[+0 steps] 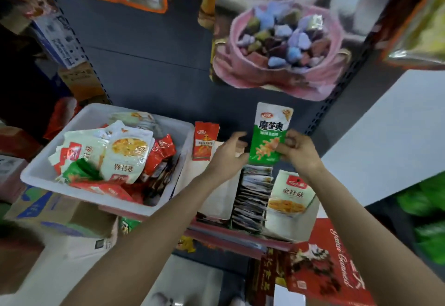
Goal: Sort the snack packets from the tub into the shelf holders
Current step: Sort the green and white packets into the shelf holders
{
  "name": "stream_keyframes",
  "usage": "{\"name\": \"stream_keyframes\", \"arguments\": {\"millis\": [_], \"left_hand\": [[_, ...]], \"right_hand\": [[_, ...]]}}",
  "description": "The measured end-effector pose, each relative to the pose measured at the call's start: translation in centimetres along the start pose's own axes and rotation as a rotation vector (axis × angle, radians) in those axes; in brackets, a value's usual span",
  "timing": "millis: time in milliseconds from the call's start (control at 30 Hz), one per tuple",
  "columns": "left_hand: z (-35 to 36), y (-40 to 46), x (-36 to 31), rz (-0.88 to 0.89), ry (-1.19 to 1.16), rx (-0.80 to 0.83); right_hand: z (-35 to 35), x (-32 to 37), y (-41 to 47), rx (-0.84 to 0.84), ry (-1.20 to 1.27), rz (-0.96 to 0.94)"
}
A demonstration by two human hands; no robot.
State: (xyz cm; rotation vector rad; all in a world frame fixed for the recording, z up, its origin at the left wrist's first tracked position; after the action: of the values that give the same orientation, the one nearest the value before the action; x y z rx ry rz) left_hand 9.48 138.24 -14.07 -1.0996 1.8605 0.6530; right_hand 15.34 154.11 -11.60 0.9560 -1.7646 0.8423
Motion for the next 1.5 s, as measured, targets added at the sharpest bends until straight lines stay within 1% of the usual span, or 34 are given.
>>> {"name": "stream_keyframes", "arguments": {"millis": [33, 100, 200, 300, 367, 400, 467, 500, 567, 633, 700, 733, 767, 800, 867, 967, 1033, 1100, 1233, 1333, 1367, 1400, 1500], "left_hand": [[0.1, 0.0, -0.4, 0.005, -0.04, -0.027], [0.0, 0.2, -1.2, 0.038, -0.044, -0.079], [-0.8, 0.3, -1.7, 0.078, -0.071, -0.19], [-1.3, 0.3, -2.2, 0.119, -0.046, -0.242], [-1.4, 0.4, -2.2, 0.122, 0.028, -0.222], [-1.2, 0.5, -2.0, 0.112, 0.074, -0.182], [-0.5, 0.5, -1.2, 0.078, 0.161, -0.071], [-0.2, 0.3, -0.9, 0.071, 0.18, -0.042], [-0.4, 0.1, -1.2, 0.104, 0.151, -0.075], [-0.6, 0.0, -1.9, 0.183, 0.164, -0.12], [-0.2, 0.2, -2.3, 0.237, 0.306, -0.078], [0.2, 0.2, -2.0, 0.227, 0.397, -0.038], [0.5, 0.2, -1.8, 0.199, 0.467, -0.001], [0.5, 0.1, -1.6, 0.177, 0.487, 0.017], [-0.1, -0.1, -1.3, 0.155, 0.408, 0.005], [-2.8, -1.1, -0.2, 0.097, 0.272, -0.066], [-5.5, -2.5, 1.1, 0.034, 0.194, -0.142], [-8.6, -4.0, 2.5, 0.003, 0.175, -0.224], [-15.6, -6.6, 4.6, -0.014, 0.258, -0.413], [-21.2, -8.0, 7.5, -0.098, 0.305, -0.538], [-22.9, -8.4, 9.0, -0.143, 0.326, -0.539], [-24.5, -8.6, 10.6, -0.191, 0.353, -0.505], [-28.1, -9.8, 15.3, -0.289, 0.426, -0.324]], "right_hand": [[0.2, -0.6, 0.1, 0.026, -0.049, -0.001], [0.3, -1.2, 0.2, 0.058, -0.13, -0.015], [0.1, -0.8, 0.2, 0.069, -0.163, -0.059], [0.3, -0.4, 0.4, 0.086, -0.22, -0.096], [0.5, -0.5, 0.6, 0.088, -0.351, -0.131], [0.5, -0.5, 0.6, 0.08, -0.406, -0.151], [0.4, -0.1, 0.3, 0.041, -0.428, -0.211], [0.4, 0.2, 0.1, 0.021, -0.432, -0.253], [0.8, 0.6, -0.3, 0.021, -0.484, -0.31], [1.3, 0.1, -0.3, 0.062, -0.565, -0.309], [1.9, -0.9, -0.2, 0.105, -0.648, -0.265], [2.1, -1.3, -0.1, 0.134, -0.675, -0.241], [2.4, -1.5, -0.1, 0.159, -0.677, -0.217], [2.6, -1.5, -0.3, 0.175, -0.649, -0.195], [2.8, -1.0, -0.8, 0.168, -0.578, -0.192], [3.0, 0.4, -1.4, 0.03, -0.511, -0.259], [4.0, 1.5, -2.0, -0.005, -0.431, -0.265], [6.6, 2.7, -2.7, 0.06, -0.382, -0.259], [14.0, 5.9, -4.1, 0.216, -0.288, -0.317], [20.4, 7.6, -5.1, 0.303, -0.248, -0.333], [22.7, 8.0, -5.4, 0.33, -0.255, -0.332], [25.0, 8.4, -5.6, 0.357, -0.268, -0.33], [31.2, 9.4, -6.1, 0.443, -0.309, -0.326]]}}
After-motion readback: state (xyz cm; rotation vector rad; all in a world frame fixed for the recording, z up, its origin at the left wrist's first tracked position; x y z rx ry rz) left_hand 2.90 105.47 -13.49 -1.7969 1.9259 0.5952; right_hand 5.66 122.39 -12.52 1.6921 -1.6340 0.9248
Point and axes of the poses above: each hand's wrist, its own y-axis towards the middle knuckle, its own z-axis out of the palm, x = y × z, the point moved 6 cm from there along y, towards the middle knuckle, and after that the axes turned 4 degrees about -x, right-handed, at the moved point
